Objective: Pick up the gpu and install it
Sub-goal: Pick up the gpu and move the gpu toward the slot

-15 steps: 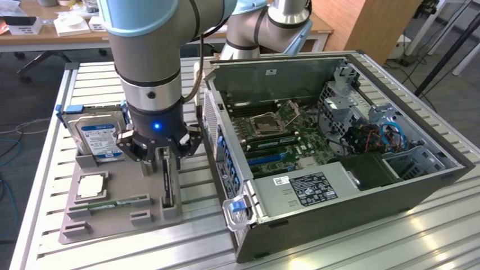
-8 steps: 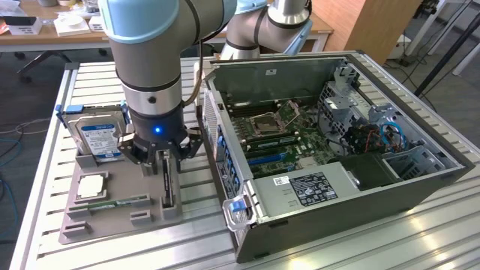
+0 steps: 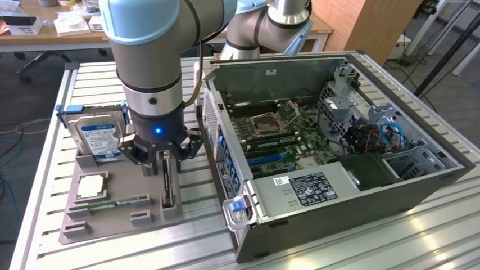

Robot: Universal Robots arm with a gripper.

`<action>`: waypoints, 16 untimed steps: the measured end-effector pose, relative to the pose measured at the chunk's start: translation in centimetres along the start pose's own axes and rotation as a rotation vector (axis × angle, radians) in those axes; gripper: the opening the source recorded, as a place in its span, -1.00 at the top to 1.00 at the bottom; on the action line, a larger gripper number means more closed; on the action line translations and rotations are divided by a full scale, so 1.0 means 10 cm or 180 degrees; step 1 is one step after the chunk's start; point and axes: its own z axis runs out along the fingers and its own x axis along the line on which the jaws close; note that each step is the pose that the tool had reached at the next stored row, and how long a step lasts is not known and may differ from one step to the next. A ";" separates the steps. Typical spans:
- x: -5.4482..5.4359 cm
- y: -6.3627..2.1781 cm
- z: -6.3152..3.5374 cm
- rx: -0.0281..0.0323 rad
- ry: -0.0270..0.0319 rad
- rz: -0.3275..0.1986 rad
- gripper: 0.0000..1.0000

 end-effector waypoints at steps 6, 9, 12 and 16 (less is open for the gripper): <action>0.00 -0.003 0.071 0.0000 0.0000 0.0000 0.03; 0.00 -0.003 0.077 0.0000 0.0000 0.0000 0.03; 0.00 -0.003 0.078 0.0000 0.0000 0.0000 0.03; 0.02 0.007 0.086 0.0000 0.0000 0.0000 0.03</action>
